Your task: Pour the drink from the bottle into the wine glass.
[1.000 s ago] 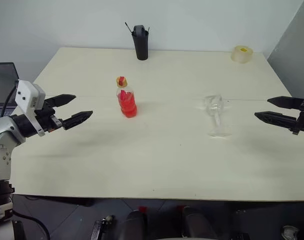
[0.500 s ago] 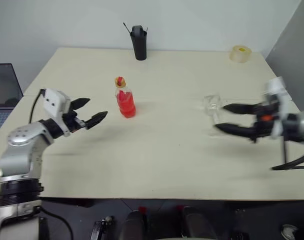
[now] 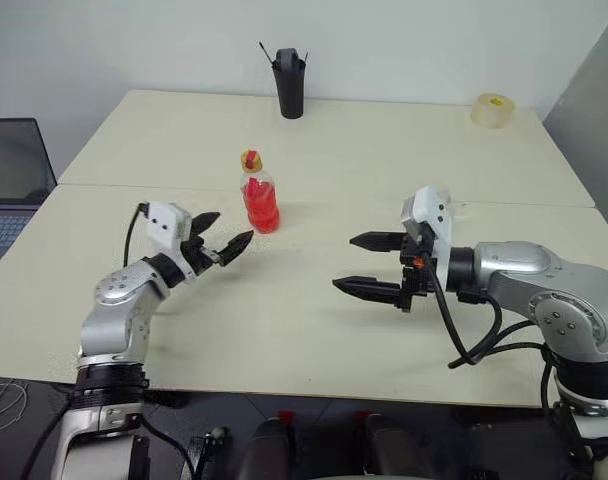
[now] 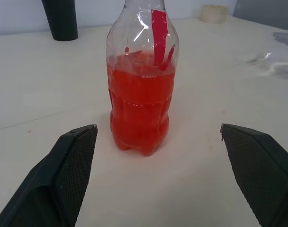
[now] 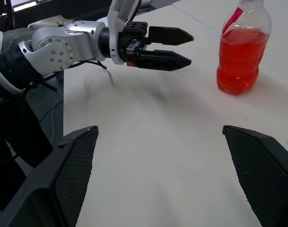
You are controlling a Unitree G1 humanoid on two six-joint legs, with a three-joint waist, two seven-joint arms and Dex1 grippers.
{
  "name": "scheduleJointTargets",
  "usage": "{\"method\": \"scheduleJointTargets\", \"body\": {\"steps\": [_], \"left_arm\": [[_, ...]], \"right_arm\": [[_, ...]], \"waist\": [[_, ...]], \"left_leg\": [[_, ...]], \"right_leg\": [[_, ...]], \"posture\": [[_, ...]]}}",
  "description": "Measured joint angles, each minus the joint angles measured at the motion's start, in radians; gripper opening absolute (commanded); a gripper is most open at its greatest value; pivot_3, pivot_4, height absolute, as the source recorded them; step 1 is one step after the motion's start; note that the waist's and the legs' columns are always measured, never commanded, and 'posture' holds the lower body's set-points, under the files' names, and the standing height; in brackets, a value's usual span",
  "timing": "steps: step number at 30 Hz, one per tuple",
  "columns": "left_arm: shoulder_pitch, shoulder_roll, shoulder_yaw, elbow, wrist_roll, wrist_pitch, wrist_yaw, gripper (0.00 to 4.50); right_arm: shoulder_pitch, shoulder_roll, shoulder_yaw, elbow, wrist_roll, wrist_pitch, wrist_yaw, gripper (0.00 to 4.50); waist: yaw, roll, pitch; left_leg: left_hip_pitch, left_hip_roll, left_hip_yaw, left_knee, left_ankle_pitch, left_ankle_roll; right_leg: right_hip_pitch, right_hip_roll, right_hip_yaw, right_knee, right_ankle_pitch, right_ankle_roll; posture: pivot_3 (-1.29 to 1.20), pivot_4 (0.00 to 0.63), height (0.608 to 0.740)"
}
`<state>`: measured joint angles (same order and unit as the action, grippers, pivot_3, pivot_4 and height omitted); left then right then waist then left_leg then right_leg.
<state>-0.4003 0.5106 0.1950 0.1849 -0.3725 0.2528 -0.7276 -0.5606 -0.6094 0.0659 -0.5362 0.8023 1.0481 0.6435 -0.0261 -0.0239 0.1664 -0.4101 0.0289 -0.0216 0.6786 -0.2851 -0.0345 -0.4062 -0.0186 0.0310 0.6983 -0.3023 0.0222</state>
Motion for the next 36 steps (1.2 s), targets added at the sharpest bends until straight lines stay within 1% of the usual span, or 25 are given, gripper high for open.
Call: {"method": "scheduleJointTargets", "body": {"steps": [6, 12, 16, 25, 29, 32, 35, 36], "left_arm": [[-0.083, -0.027, -0.021, 0.083, 0.027, -0.014, 0.021, 4.48], [-0.133, -0.039, -0.042, 0.171, 0.069, -0.054, 0.032, 4.48], [-0.189, -0.062, -0.073, 0.255, 0.126, -0.119, 0.064, 4.48], [-0.319, -0.116, -0.111, 0.446, 0.195, -0.220, 0.099, 4.48], [-0.355, -0.129, -0.111, 0.537, 0.215, -0.268, 0.108, 4.48], [-0.389, -0.157, -0.108, 0.611, 0.216, -0.310, 0.118, 4.48], [-0.437, -0.176, -0.098, 0.693, 0.217, -0.357, 0.134, 3.88], [-0.450, -0.183, -0.091, 0.720, 0.217, -0.376, 0.143, 3.56]], "right_arm": [[0.000, 0.008, 0.020, -0.005, -0.014, 0.000, -0.024, 4.50], [0.000, 0.021, 0.034, -0.008, -0.017, 0.003, -0.050, 4.50], [0.000, 0.019, 0.034, -0.009, -0.017, 0.007, -0.056, 4.50], [0.000, 0.001, 0.032, -0.009, -0.026, 0.008, -0.062, 4.50], [0.001, -0.003, 0.031, -0.012, -0.027, 0.008, -0.070, 4.50], [0.002, -0.006, 0.030, -0.014, -0.028, 0.009, -0.081, 4.50], [0.003, -0.002, 0.025, -0.017, -0.040, 0.007, -0.105, 4.50], [0.002, 0.007, 0.019, -0.014, -0.057, 0.001, -0.126, 4.50]], "waist": [[-0.004, 0.000, 0.000], [-0.003, 0.000, 0.000], [-0.002, 0.000, 0.000], [-0.004, 0.000, 0.000], [-0.003, 0.000, 0.000], [-0.002, 0.000, 0.000], [-0.002, 0.000, 0.000], [-0.002, 0.000, 0.000]], "left_leg": [[0.000, 0.000, 0.000, 0.000, 0.000, 0.000], [0.000, -0.001, 0.000, 0.000, 0.000, 0.000], [0.000, -0.001, 0.000, 0.000, 0.000, 0.000], [0.000, -0.001, 0.000, 0.000, 0.000, 0.000], [0.000, -0.002, 0.000, 0.000, 0.000, 0.000], [-0.001, -0.002, -0.001, 0.000, 0.000, 0.000], [-0.003, -0.002, -0.003, 0.001, 0.000, 0.000], [-0.003, -0.002, -0.004, 0.001, 0.000, 0.000]], "right_leg": [[0.000, 0.000, 0.000, 0.000, 0.000, 0.000], [0.000, 0.000, 0.000, 0.000, 0.000, 0.000], [0.000, 0.000, -0.001, 0.000, 0.000, 0.000], [0.000, 0.002, -0.001, 0.000, 0.000, 0.000], [0.000, 0.002, -0.001, 0.000, 0.000, 0.000], [0.000, 0.002, -0.003, 0.000, 0.000, 0.000], [0.000, 0.001, -0.010, 0.000, 0.000, 0.000], [0.000, 0.001, -0.010, 0.000, 0.000, 0.000]], "posture": [[0.00, 0.150, 0.740], [0.00, 0.150, 0.740], [0.00, 0.150, 0.740], [0.00, 0.150, 0.740], [0.00, 0.150, 0.740], [0.00, 0.150, 0.740], [0.00, 0.150, 0.740], [0.00, 0.150, 0.740]]}}
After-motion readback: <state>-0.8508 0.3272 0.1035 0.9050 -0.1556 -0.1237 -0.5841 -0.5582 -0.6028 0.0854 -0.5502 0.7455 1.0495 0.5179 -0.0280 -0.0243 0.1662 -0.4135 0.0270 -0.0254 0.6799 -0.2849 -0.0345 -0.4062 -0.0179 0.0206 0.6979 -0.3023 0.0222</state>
